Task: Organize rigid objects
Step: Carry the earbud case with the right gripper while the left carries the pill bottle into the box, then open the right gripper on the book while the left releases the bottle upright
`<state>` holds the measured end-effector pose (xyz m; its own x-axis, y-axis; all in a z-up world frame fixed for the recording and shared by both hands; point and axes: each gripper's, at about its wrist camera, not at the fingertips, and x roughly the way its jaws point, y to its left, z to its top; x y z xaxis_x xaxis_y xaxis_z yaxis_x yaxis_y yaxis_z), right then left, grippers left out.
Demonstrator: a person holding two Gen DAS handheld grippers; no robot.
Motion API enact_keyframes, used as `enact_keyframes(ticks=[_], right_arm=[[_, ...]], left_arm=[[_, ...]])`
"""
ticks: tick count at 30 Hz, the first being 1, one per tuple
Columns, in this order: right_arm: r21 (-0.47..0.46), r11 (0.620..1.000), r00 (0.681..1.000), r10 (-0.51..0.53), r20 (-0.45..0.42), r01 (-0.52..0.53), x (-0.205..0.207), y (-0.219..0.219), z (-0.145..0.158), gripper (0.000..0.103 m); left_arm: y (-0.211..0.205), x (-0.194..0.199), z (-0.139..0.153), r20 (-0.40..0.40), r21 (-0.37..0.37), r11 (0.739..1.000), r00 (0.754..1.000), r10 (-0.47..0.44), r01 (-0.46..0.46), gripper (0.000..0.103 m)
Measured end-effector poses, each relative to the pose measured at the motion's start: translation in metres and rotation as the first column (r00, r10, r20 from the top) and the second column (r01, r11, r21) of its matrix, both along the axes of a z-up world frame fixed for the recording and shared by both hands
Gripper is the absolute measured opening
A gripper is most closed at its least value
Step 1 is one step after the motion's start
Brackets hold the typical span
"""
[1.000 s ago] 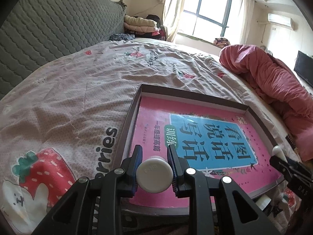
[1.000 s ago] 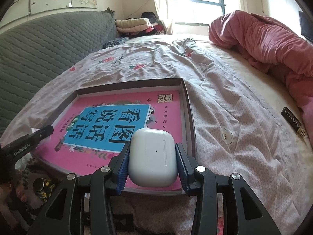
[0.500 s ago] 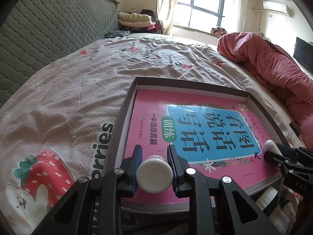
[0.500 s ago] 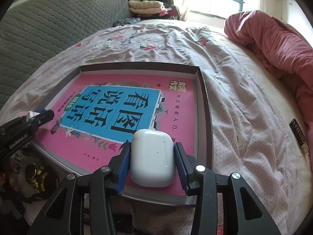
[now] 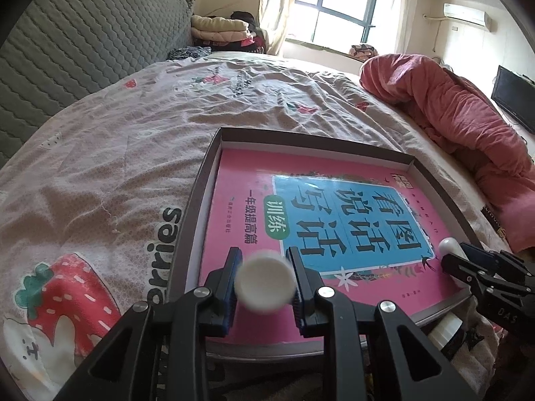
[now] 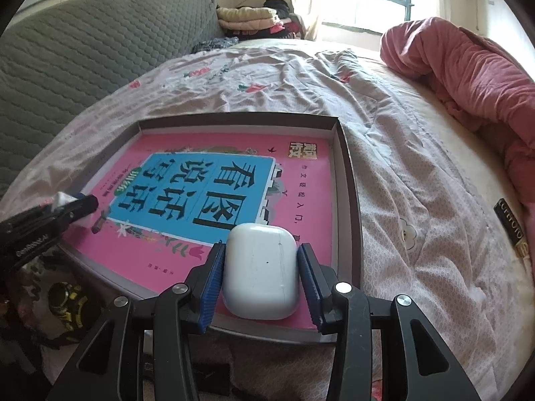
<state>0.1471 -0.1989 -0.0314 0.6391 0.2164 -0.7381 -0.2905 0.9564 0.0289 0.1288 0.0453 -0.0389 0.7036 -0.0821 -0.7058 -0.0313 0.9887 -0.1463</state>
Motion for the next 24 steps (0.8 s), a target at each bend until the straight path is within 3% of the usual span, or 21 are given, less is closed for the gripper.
enact_keyframes(ticks=[4, 7, 12, 14, 16, 20, 24], right_arm=[[0.013, 1.0, 0.999, -0.023, 0.024, 0.022, -0.002, -0.006, 0.005, 0.055], [0.061, 0.998, 0.999, -0.033, 0.015, 0.032, 0.001, -0.012, 0.007, 0.055], [0.046, 0.998, 0.999, -0.032, 0.029, 0.031, -0.001, -0.011, 0.009, 0.056], [0.048, 0.998, 0.998, -0.042, 0.044, 0.04, -0.002, -0.013, 0.012, 0.062], [0.064, 0.996, 0.997, -0.06, 0.055, 0.056, -0.002, -0.017, 0.015, 0.063], [0.112, 0.991, 0.995, -0.078, 0.062, 0.071, -0.001, -0.024, 0.018, 0.064], [0.103, 0.992, 0.994, -0.077, 0.072, 0.069, -0.002, -0.023, 0.019, 0.065]], left_arm=[[0.002, 0.0, 0.001, -0.008, -0.017, 1.0, 1.0, -0.009, 0.008, 0.027], [0.006, -0.001, 0.002, -0.007, -0.032, 0.999, 1.0, -0.006, 0.006, 0.027], [0.009, -0.002, 0.002, -0.004, -0.039, 0.999, 1.0, 0.002, -0.002, 0.027], [0.008, -0.002, 0.003, -0.002, -0.029, 1.0, 1.0, 0.004, -0.004, 0.027], [0.008, -0.003, 0.004, 0.002, -0.027, 1.0, 1.0, 0.008, -0.008, 0.029], [0.01, -0.005, 0.008, 0.016, -0.027, 1.0, 1.0, 0.012, -0.011, 0.043], [0.011, -0.006, 0.011, 0.029, -0.025, 1.0, 1.0, 0.011, -0.01, 0.044]])
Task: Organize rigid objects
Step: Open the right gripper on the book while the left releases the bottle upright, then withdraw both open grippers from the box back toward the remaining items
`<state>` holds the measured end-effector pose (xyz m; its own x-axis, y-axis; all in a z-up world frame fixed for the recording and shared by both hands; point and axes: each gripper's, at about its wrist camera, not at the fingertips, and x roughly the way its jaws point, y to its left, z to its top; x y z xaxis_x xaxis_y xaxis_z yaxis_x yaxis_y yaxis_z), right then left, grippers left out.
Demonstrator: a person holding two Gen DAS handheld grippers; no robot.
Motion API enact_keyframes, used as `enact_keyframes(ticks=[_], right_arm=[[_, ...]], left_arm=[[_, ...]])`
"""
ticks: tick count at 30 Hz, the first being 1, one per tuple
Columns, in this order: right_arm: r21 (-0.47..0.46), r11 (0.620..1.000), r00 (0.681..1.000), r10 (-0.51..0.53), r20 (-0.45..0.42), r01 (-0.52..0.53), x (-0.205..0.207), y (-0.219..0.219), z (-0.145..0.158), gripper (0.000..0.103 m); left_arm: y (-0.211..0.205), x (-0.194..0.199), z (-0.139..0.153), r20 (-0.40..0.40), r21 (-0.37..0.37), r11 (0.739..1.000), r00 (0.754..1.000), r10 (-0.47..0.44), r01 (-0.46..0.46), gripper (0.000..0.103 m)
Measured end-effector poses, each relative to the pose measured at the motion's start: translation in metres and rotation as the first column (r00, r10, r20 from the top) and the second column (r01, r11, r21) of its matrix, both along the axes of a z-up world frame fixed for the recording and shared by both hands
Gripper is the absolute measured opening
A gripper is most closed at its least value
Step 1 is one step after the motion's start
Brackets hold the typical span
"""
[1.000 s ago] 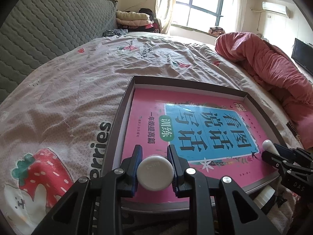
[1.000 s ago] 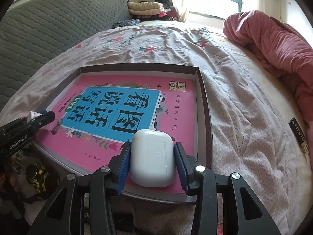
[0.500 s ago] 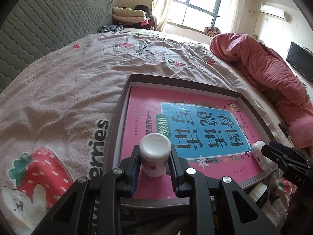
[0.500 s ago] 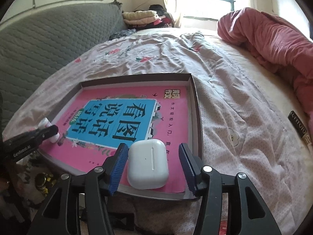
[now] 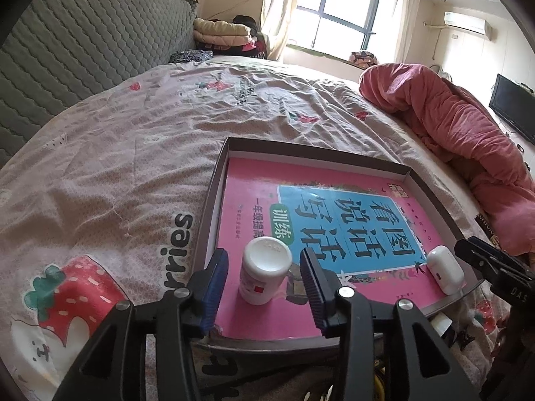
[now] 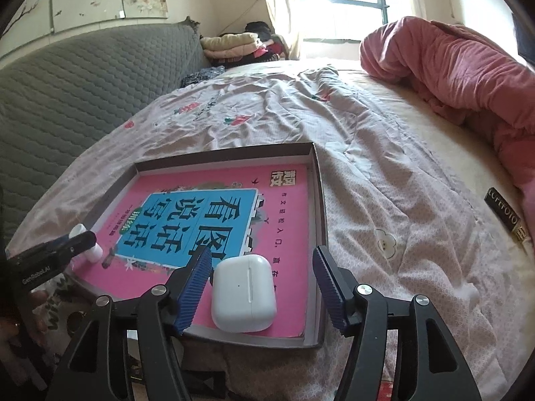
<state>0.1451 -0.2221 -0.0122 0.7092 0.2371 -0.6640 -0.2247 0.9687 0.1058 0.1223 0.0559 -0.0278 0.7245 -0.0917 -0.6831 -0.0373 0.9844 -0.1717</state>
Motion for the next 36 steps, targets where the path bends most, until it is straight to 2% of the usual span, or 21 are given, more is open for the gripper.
enact_keyframes(ticks=[4, 10, 19, 27, 36], right_arm=[[0.001, 1.0, 1.0, -0.005, 0.023, 0.005, -0.003, -0.001, 0.003, 0.071], [0.006, 1.0, 0.999, -0.018, 0.027, 0.017, -0.003, -0.005, 0.004, 0.071], [-0.002, 1.0, 0.999, -0.019, 0.049, 0.019, -0.008, -0.005, 0.008, 0.071], [-0.015, 0.999, 0.997, -0.029, 0.075, 0.03, -0.017, -0.007, 0.013, 0.072], [0.004, 0.999, 0.998, -0.052, 0.044, 0.052, -0.028, -0.013, 0.012, 0.074]], left_arm=[[0.002, -0.004, 0.006, 0.03, -0.004, 1.0, 1.0, 0.007, -0.007, 0.044], [0.004, -0.008, 0.012, 0.057, 0.0, 1.0, 0.998, 0.015, -0.015, 0.045], [0.015, -0.016, 0.02, 0.083, -0.042, 0.998, 0.996, 0.04, -0.037, 0.045], [0.017, -0.032, 0.027, 0.103, -0.024, 0.998, 0.993, 0.059, -0.057, 0.045], [0.006, -0.05, 0.032, 0.097, 0.014, 0.999, 0.995, 0.033, -0.034, 0.045]])
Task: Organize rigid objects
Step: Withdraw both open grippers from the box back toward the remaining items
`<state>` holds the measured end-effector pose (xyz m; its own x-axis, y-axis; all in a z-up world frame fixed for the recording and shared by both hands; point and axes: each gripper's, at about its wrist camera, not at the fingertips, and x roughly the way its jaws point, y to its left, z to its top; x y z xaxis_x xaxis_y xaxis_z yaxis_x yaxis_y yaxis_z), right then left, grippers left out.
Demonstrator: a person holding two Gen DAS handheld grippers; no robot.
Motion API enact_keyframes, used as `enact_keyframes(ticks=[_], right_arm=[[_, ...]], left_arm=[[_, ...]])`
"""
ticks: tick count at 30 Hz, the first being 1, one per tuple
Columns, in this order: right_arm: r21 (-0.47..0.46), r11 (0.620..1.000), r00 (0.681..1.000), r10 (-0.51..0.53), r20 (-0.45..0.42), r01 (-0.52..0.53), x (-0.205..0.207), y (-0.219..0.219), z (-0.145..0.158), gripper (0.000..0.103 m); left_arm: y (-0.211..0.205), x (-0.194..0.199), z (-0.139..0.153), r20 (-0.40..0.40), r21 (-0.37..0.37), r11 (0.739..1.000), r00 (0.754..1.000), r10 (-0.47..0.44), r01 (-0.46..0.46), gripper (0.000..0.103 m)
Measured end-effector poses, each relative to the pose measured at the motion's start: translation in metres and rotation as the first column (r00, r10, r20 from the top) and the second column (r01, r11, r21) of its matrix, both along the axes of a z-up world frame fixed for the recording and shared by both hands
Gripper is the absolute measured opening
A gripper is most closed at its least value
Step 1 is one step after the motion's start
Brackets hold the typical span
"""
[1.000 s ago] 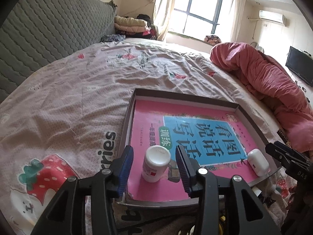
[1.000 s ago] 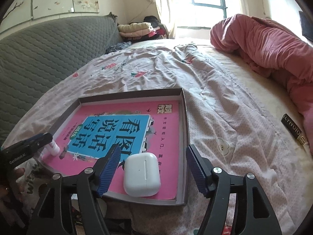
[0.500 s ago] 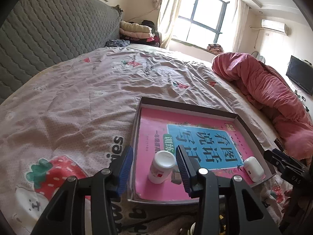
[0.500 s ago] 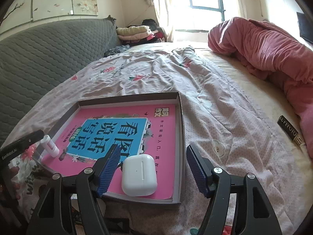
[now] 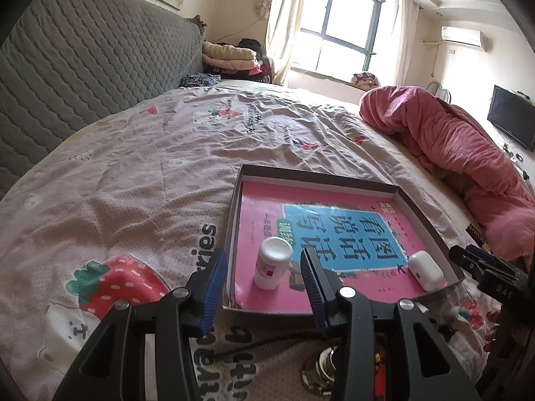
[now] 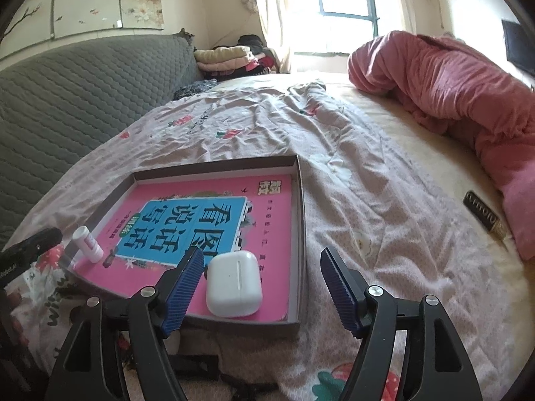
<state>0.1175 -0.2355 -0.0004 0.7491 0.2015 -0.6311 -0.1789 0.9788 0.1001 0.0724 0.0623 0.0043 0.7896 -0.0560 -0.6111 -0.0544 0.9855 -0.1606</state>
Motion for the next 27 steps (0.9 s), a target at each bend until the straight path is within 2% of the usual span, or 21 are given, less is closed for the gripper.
enact_keyframes(ticks=[12, 18, 27], right_arm=[[0.013, 0.999, 0.999, -0.05, -0.015, 0.05, -0.02, -0.012, 0.003, 0.074], [0.031, 0.997, 0.997, -0.065, -0.032, 0.066, -0.032, -0.017, 0.004, 0.074], [0.005, 0.999, 0.999, -0.037, -0.04, 0.038, -0.057, -0.012, 0.005, 0.074]], left_arm=[[-0.015, -0.022, 0.001, -0.03, 0.043, 0.997, 0.998, -0.059, 0.06, 0.045], [-0.027, -0.032, 0.001, -0.053, 0.041, 0.995, 0.994, -0.092, 0.094, 0.045], [-0.035, -0.049, 0.005, -0.068, 0.055, 0.99, 0.99, -0.123, 0.127, 0.045]])
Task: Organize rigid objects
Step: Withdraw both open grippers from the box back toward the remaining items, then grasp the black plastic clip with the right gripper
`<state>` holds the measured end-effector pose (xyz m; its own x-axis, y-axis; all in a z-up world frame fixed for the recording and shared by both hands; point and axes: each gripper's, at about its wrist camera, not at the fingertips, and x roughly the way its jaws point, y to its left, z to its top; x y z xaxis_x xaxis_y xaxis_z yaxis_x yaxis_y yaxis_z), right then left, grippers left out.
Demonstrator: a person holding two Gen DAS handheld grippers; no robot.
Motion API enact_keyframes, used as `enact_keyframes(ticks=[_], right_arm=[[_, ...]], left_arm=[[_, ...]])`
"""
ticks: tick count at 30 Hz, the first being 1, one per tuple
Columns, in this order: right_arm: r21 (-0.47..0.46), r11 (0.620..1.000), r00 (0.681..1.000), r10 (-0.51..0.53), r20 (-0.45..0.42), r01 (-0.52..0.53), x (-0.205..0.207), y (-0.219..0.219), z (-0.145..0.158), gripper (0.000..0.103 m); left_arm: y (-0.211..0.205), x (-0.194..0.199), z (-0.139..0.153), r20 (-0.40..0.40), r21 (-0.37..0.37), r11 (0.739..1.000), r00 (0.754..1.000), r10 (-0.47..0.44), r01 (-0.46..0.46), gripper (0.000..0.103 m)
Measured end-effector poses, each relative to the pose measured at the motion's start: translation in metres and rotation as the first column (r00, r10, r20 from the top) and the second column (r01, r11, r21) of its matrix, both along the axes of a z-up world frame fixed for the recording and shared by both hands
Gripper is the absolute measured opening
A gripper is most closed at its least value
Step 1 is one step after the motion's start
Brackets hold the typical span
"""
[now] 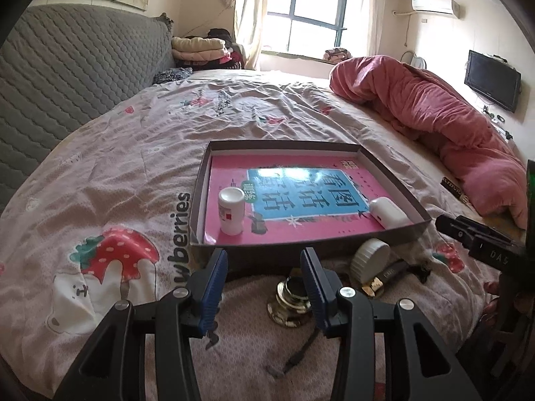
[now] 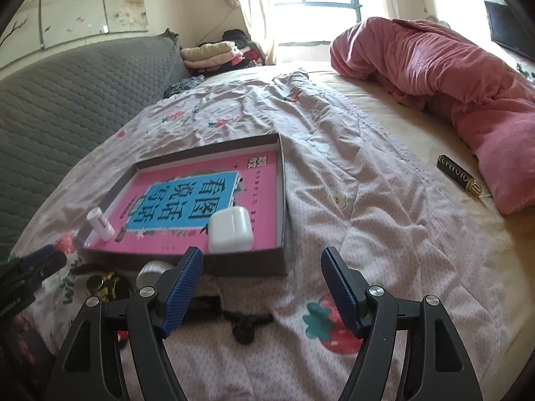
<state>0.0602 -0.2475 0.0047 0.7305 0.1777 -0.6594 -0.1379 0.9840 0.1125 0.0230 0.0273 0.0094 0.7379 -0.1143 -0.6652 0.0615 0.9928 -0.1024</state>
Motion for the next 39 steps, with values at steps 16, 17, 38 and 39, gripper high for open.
enact_keyframes(ticks=[16, 17, 38, 39], right_arm=[[-0.041, 0.998, 0.999, 0.047, -0.024, -0.048, -0.022, 0.011, -0.002, 0.074], [-0.039, 0.998, 0.998, 0.049, -0.027, -0.05, -0.023, 0.011, -0.003, 0.074], [-0.058, 0.994, 0.992, 0.088, -0.09, -0.094, -0.029, 0.022, -0.012, 0.074], [-0.06, 0.994, 0.992, 0.09, -0.093, -0.096, -0.029, 0.022, -0.013, 0.074]], left_arm=[[-0.003, -0.018, -0.004, -0.047, 0.029, 0.999, 0.998, -0.03, 0.031, 0.045], [-0.004, -0.019, -0.004, -0.05, 0.029, 0.999, 0.998, -0.033, 0.035, 0.045], [-0.019, -0.017, -0.028, -0.14, 0.042, 0.995, 0.986, -0.089, 0.096, 0.045], [-0.019, -0.016, -0.029, -0.143, 0.041, 0.995, 0.986, -0.089, 0.096, 0.045]])
